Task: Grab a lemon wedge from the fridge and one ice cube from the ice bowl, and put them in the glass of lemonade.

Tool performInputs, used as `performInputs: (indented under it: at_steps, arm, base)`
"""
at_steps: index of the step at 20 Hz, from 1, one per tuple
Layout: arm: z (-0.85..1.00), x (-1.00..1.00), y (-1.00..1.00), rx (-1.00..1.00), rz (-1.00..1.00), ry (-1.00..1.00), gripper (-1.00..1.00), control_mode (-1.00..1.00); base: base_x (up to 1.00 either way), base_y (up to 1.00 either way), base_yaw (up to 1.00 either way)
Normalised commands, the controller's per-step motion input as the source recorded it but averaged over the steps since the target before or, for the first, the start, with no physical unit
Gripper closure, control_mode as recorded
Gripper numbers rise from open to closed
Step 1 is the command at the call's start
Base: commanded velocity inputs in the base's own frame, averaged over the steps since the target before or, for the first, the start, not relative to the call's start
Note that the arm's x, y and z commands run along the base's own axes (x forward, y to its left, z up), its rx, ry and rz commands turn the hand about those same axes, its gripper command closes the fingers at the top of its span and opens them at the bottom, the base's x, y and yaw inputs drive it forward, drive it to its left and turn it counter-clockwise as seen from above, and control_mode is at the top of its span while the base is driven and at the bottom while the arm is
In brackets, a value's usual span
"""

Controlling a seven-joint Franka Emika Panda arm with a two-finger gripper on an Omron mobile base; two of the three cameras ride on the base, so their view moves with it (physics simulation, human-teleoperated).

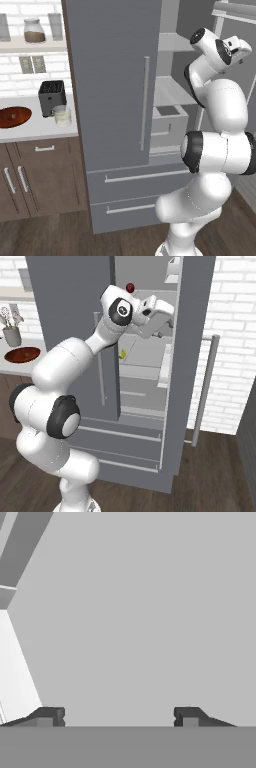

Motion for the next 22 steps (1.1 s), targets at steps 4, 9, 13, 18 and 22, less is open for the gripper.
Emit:
performInputs:
  at_steps: [4, 9, 13, 18, 22]
  arm:
    - [0.0, -0.18, 0.88, 0.05, 0.09, -0.03, -1.0, -1.0]
    - [-0.22, -0.25, 0.9, 0.23, 0.23, -0.18, -1.0, -1.0]
    - [-0.58, -0.36, 0.41, 0.41, 0.5, -0.1, -1.0, -1.0]
    - [-0.37, -0.12, 0.82, 0.29, 0.7, -0.02, -1.0, -1.0]
    - [0.05, -0.04, 0.89, 0.11, 0.51, -0.02, -1.0, -1.0]
  base:
    - [0.0, 0.0, 0.0]
    - [0.0, 0.0, 0.0]
    - [0.0, 0.0, 0.0]
    - [0.0, 0.0, 0.0]
    - [0.0, 0.0, 0.0]
